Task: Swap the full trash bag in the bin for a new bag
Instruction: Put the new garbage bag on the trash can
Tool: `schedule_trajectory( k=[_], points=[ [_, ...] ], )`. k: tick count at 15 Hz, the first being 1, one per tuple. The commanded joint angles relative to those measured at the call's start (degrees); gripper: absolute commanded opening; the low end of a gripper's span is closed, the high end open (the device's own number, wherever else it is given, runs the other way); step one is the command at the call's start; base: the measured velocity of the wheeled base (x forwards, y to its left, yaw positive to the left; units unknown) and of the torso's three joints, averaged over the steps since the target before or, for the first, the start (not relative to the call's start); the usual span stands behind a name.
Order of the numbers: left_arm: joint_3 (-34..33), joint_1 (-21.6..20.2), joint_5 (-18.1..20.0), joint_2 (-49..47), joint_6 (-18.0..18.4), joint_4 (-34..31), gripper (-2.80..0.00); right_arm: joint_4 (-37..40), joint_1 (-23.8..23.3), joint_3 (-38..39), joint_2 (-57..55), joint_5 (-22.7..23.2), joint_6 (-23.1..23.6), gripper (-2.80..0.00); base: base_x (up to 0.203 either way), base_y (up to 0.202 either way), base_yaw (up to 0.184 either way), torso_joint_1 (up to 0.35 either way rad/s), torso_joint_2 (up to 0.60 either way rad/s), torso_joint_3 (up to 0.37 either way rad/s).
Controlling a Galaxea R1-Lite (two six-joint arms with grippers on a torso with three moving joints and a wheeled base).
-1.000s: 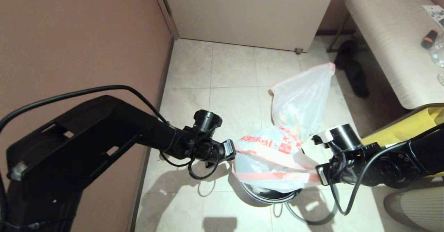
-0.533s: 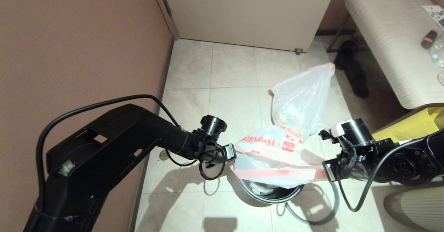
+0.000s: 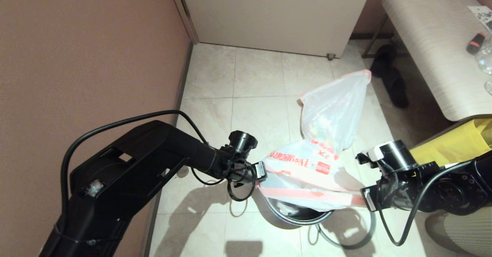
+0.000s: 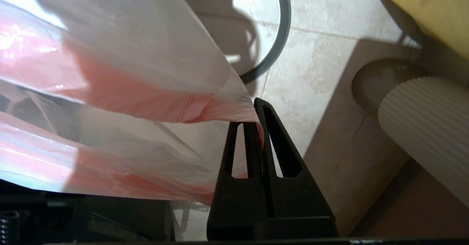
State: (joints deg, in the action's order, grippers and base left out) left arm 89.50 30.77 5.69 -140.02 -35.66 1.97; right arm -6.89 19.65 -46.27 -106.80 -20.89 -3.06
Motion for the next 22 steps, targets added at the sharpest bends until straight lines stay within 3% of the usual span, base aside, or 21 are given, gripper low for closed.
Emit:
schedule_trajectory(
  k=[1,4,12,18,22],
  points=[
    [0.1,0.3,0.0,0.0,-0.2,0.0,-2.8,-0.1,0.1,1.3,-0.2,-0.1,-0.4,-2.8,0.0,0.0,0.0,0.0,0.0,0.0],
    [0.0,0.4,0.0,0.1,-0.1,-0.2,-2.8,0.4,0.2,3.9,-0.4,2.5,-2.2,-2.8,0.0,0.0,0.0,0.0,0.0,0.0],
    [-0.6,0.7,-0.3,0.5,-0.2,-0.3,-2.8,-0.4,1.9,2.2,-12.1,8.2,-0.4,-2.8,0.0,0.0,0.0,0.0,0.0,0.0],
    [-0.4,0.4,-0.4,0.5,-0.2,-0.2,-2.8,-11.3,1.6,-4.9,-22.5,8.0,-0.4,-2.8,0.0,0.0,0.0,0.0,0.0,0.0],
    [-0.4,0.4,-0.4,0.5,-0.1,-0.3,-2.8,-13.0,0.3,-9.6,-27.8,6.0,-0.2,-2.8,0.0,0.0,0.0,0.0,0.0,0.0]
  ],
)
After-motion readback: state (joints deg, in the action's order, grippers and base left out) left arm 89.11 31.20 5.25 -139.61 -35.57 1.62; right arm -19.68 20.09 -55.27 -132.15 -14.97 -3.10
